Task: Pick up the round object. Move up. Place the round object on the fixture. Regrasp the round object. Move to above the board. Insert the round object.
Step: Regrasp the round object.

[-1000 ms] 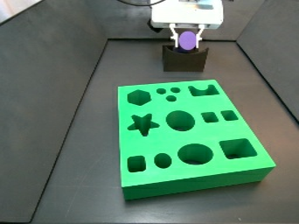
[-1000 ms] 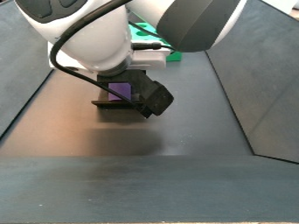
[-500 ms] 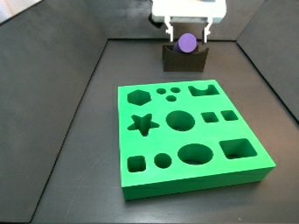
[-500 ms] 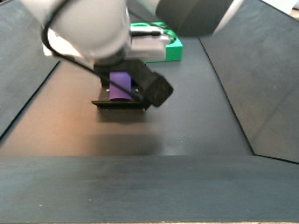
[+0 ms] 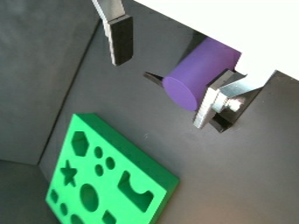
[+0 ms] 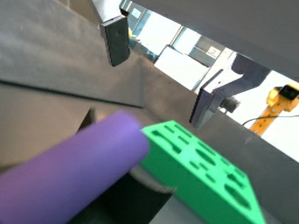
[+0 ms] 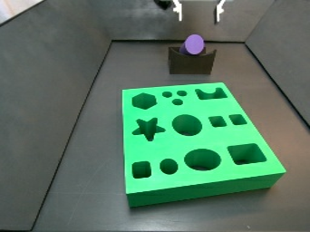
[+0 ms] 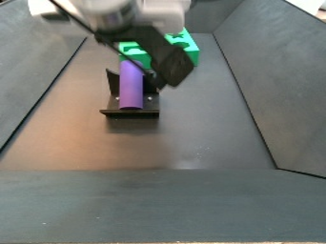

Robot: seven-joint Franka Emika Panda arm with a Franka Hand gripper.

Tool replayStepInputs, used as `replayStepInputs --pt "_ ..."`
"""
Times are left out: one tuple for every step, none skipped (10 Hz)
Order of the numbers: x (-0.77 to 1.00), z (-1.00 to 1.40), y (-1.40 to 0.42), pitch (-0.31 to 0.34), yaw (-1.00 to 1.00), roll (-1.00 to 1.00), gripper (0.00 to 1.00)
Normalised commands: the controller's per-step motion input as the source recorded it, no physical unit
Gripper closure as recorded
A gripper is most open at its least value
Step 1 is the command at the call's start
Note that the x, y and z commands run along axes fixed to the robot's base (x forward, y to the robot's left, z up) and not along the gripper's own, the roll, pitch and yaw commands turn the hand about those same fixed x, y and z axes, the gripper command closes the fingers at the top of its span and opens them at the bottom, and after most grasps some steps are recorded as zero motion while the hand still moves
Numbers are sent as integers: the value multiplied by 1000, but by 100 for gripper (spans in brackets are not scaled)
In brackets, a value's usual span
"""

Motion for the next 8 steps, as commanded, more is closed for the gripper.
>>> replayStepInputs --pt "-24 360 4 74 -11 48 0" --pt "-109 724 -764 68 22 1000 0" --pt "-103 653 -754 67 21 1000 0" --pt "-107 529 -649 57 21 1000 0" --pt "-119 287 -451 47 20 1000 0" --pt "-78 71 -235 42 18 1000 0" --pt "-54 44 -122 42 18 1000 0" --pt "-33 48 -36 44 18 1000 0"
